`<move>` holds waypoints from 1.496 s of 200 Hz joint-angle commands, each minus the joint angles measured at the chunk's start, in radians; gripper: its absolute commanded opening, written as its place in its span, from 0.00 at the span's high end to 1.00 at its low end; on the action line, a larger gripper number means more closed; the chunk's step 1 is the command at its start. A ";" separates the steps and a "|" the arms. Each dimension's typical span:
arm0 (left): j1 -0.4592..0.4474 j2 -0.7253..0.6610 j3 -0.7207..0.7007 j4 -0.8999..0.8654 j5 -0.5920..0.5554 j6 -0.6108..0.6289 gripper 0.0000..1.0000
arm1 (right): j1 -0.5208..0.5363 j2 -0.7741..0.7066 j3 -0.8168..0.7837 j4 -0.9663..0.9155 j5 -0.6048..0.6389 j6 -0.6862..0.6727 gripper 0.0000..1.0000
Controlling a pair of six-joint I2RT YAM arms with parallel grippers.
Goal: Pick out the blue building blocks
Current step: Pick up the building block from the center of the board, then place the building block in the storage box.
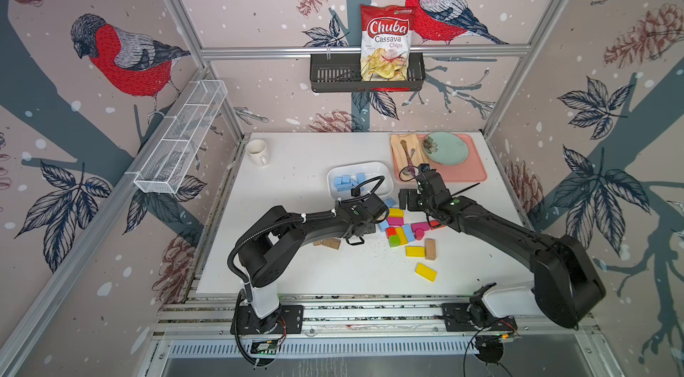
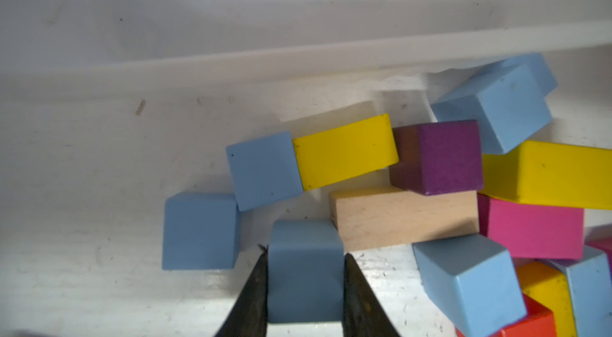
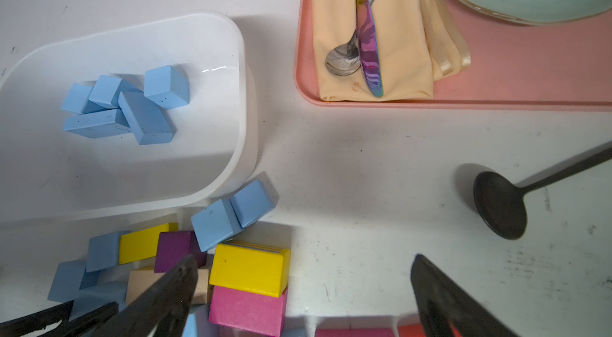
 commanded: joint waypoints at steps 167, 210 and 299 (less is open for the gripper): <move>0.156 0.084 0.443 -0.067 -0.139 0.211 0.94 | -0.016 -0.115 -0.040 0.024 0.000 0.034 0.01; 0.191 0.271 0.652 -0.090 -0.095 0.238 0.94 | -0.017 -0.124 -0.039 0.008 0.017 0.040 0.01; 0.215 0.530 0.931 -0.171 -0.015 0.235 0.91 | -0.020 -0.161 -0.034 -0.036 0.061 0.060 0.01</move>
